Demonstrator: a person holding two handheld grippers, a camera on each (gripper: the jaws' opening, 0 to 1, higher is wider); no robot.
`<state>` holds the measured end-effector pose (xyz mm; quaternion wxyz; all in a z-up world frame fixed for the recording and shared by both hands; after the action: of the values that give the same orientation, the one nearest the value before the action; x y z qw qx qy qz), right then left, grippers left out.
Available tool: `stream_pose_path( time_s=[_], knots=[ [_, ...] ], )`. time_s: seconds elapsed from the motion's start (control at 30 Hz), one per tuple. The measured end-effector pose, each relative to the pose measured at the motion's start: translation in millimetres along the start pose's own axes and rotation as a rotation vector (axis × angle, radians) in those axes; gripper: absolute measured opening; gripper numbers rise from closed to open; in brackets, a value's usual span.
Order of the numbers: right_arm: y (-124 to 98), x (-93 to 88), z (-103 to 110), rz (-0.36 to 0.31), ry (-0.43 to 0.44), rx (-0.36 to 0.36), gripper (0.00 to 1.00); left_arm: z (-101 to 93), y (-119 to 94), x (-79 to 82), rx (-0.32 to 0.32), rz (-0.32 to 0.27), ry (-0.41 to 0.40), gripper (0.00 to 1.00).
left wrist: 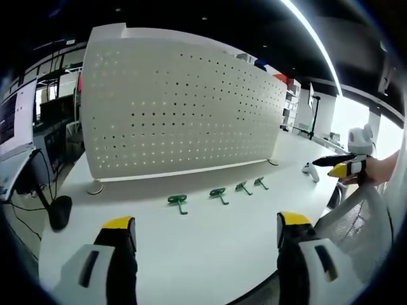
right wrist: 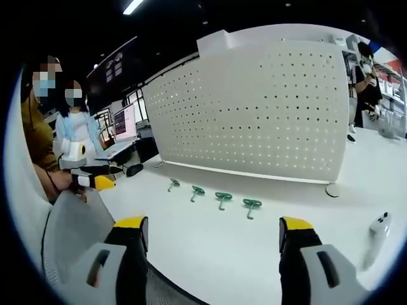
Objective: Insert the hook assembly into the mounting plate slot until the hook locks in place.
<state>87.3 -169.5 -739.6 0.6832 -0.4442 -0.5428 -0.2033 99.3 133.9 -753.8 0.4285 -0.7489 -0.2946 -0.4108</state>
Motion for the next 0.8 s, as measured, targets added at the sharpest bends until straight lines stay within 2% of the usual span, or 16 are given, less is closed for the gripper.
stream_pose_path(
  time_s=[0.8],
  knots=[
    [2.1, -2.0, 0.3, 0.009, -0.012, 0.006, 0.82, -0.6, 0.8, 0.6, -0.013, 0.017, 0.025, 0.93]
  ],
)
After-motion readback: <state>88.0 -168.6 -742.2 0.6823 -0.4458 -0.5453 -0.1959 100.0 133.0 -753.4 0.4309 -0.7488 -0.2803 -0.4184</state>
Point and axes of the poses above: the point that each gripper's makers call its tool centre point, and the gripper's own axes: y roughly forward along the fingers, z roughly to its left, x roughly out of its top, the point moved 1 cm from there along -y, roughly backward along the fingers, and after that the axes turned 10 degrees about -y, right-handed, at the moved point
